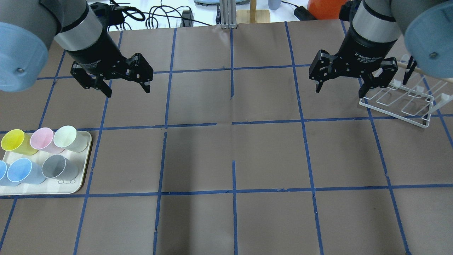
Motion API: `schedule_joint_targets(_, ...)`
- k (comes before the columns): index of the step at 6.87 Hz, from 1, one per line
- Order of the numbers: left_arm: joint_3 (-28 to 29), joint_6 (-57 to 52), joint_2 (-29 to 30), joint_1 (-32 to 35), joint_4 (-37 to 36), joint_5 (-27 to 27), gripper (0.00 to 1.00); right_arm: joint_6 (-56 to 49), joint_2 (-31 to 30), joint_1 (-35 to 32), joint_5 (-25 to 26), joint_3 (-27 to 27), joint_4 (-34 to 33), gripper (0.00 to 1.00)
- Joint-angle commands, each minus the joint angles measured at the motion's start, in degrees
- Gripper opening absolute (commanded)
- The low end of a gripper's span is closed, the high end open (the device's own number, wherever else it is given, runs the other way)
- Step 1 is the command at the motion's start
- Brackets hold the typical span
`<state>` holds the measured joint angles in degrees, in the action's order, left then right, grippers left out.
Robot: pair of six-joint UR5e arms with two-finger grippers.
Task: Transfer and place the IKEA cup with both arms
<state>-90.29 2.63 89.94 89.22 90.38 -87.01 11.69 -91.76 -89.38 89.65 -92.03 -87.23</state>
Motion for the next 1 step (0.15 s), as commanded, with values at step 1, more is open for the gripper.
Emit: schedule_joint_targets(1,0.6,0.4,0.3,-1.5,1.5,-0.3,0.98,0.0,0.0,0.0,0.0,-0.1,0.0,1.0)
